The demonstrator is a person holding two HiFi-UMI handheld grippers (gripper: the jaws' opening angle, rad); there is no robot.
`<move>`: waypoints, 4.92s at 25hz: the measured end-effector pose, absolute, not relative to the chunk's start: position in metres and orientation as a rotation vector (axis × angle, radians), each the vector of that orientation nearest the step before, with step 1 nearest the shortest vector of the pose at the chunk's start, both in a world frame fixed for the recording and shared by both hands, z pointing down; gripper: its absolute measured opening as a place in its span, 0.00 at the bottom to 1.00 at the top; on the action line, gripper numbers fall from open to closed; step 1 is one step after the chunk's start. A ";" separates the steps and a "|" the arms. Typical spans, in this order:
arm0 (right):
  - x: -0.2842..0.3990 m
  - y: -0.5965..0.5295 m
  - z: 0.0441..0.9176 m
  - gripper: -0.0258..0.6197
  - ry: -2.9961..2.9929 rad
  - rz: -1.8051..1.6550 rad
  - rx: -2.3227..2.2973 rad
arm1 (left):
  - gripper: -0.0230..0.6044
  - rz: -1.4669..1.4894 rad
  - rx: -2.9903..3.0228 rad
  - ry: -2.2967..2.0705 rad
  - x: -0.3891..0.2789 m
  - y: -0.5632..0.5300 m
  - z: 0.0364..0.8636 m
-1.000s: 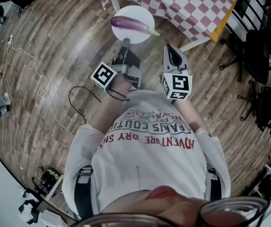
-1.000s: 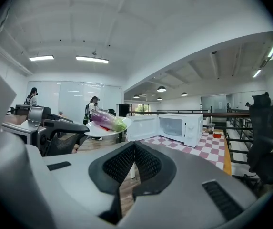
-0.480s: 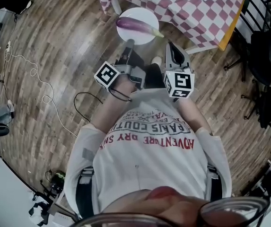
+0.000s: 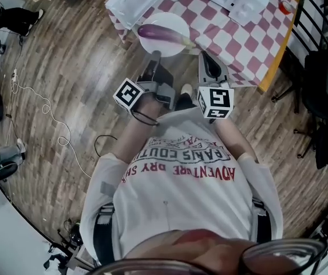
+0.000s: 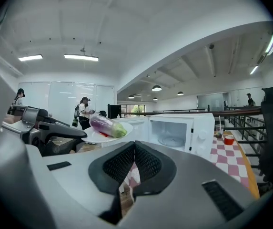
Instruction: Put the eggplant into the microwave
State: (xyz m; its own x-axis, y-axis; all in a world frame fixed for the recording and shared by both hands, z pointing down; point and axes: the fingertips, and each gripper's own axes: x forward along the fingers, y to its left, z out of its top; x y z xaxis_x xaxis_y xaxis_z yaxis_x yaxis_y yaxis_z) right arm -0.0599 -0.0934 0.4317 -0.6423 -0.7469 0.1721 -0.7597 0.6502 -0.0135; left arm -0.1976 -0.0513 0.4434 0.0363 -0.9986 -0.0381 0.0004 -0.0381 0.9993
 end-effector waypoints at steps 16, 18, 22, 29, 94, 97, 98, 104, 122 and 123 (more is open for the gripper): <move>-0.023 -0.289 0.445 0.08 -2.623 0.174 1.363 | 0.09 -1.088 1.205 -1.146 -0.176 -0.251 0.483; -0.020 -0.302 0.447 0.08 -2.603 0.181 1.389 | 0.09 -1.069 1.197 -1.128 -0.175 -0.267 0.488; -0.022 -0.325 0.453 0.08 -2.562 0.202 1.449 | 0.09 -1.011 1.201 -1.101 -0.175 -0.299 0.498; -0.035 -0.357 0.466 0.08 -2.457 0.259 1.564 | 0.09 -0.862 1.218 -1.067 -0.180 -0.344 0.521; -0.048 -0.415 0.519 0.08 -2.243 0.400 1.734 | 0.49 -0.662 1.243 -1.077 -0.168 -0.495 0.614; -0.047 -0.413 0.516 0.08 -2.247 0.393 1.731 | 0.49 -0.655 1.238 -1.084 -0.170 -0.487 0.615; -0.046 -0.412 0.515 0.08 -2.249 0.390 1.730 | 0.49 -0.656 1.236 -1.085 -0.171 -0.485 0.614; -0.043 -0.404 0.509 0.08 -2.268 0.375 1.727 | 0.27 -0.589 1.330 -1.117 -0.170 -0.462 0.596; -0.059 -0.386 0.458 0.08 -2.424 0.224 1.674 | 0.08 0.040 2.439 -1.391 -0.139 -0.396 0.453; -0.060 -0.386 0.455 0.08 -2.430 0.215 1.672 | 0.08 0.065 2.484 -1.404 -0.138 -0.394 0.447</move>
State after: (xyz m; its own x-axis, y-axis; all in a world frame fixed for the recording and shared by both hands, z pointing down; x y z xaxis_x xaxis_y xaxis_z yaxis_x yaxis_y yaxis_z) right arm -0.0603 -0.3861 0.4550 -0.3491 -0.9078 0.2323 -0.9345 0.3557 -0.0146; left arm -0.1381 -0.3939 0.4472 0.5251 -0.8321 0.1788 -0.8451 -0.4849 0.2252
